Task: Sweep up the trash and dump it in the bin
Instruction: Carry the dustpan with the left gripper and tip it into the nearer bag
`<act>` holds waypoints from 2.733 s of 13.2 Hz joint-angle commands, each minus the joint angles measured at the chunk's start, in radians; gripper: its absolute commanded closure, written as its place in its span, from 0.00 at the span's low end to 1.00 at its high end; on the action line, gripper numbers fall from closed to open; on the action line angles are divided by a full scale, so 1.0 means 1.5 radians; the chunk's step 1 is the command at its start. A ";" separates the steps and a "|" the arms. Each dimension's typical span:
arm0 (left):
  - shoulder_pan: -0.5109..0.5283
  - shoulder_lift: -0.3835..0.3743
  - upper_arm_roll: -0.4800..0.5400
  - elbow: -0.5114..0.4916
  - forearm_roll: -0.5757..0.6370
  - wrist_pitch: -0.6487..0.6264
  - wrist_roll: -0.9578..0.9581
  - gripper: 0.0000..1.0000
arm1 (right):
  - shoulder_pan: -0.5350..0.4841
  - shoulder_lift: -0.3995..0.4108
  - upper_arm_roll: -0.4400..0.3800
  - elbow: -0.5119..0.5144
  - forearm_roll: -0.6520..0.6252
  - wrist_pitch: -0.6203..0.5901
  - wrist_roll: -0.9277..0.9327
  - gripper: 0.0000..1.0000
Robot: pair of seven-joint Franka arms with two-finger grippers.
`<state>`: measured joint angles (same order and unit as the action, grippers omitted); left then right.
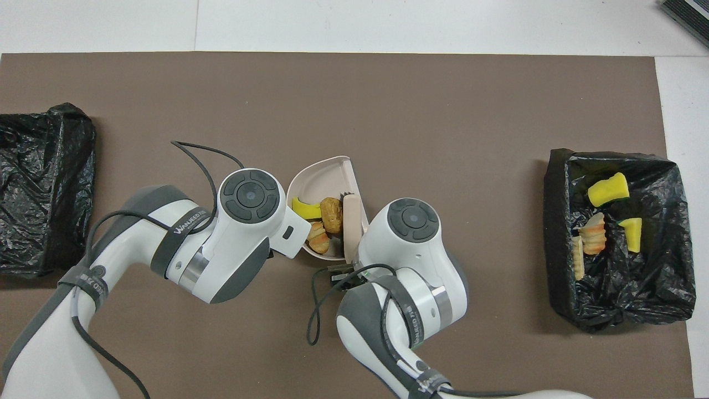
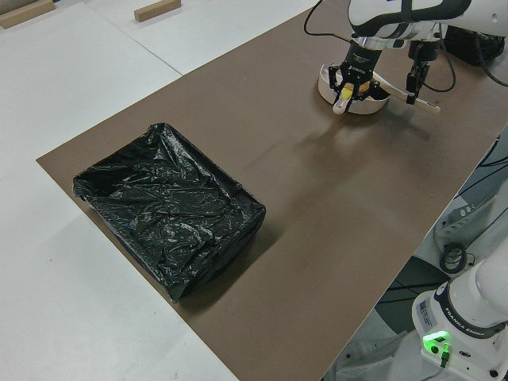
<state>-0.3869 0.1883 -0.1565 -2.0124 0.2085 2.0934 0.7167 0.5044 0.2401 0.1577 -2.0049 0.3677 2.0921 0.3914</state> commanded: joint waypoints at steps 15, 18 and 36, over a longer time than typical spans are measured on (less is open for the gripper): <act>0.129 -0.017 0.004 0.076 -0.136 -0.019 0.201 1.00 | -0.095 -0.231 0.000 -0.099 -0.089 -0.217 0.025 1.00; 0.183 -0.034 0.004 0.133 -0.141 -0.105 0.283 1.00 | -0.005 -0.218 0.000 -0.108 -0.087 -0.204 0.135 1.00; 0.649 -0.007 0.032 0.318 -0.033 -0.150 0.908 1.00 | 0.181 -0.064 0.001 -0.058 0.026 -0.103 0.209 1.00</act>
<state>0.5857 0.1394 -0.1038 -1.5831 0.1017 1.8287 2.0693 0.7676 0.1656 0.1608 -2.0753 0.3807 1.9256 0.6836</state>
